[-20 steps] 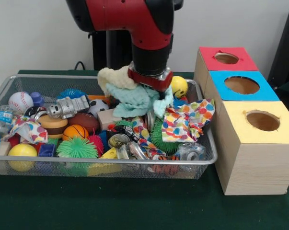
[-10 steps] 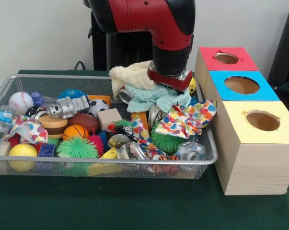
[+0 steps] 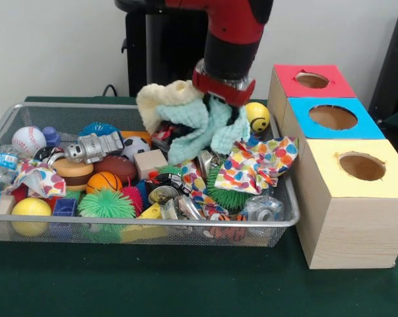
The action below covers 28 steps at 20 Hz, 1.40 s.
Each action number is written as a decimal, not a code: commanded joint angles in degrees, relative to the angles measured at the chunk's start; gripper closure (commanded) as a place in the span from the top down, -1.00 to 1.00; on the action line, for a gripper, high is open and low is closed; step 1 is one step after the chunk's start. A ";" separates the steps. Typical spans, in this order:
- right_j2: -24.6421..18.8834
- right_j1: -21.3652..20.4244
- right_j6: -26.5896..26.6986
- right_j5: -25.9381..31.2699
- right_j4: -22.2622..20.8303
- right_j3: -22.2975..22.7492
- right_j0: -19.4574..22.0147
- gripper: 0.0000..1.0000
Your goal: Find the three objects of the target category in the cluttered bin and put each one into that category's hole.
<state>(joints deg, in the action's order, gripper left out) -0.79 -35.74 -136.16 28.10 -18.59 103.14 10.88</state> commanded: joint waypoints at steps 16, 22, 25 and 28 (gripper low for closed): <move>0.64 -20.37 6.53 27.33 -0.74 -13.60 1.63 1.00; 2.19 -17.35 8.41 17.68 -3.78 -6.44 8.42 1.00; 2.00 -14.79 8.59 12.85 -6.34 -5.56 11.09 1.00; 0.36 -13.70 10.62 9.09 -8.18 -5.15 14.38 1.00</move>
<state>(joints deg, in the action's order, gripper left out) 1.46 -54.64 -136.16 42.81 -20.54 93.96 20.45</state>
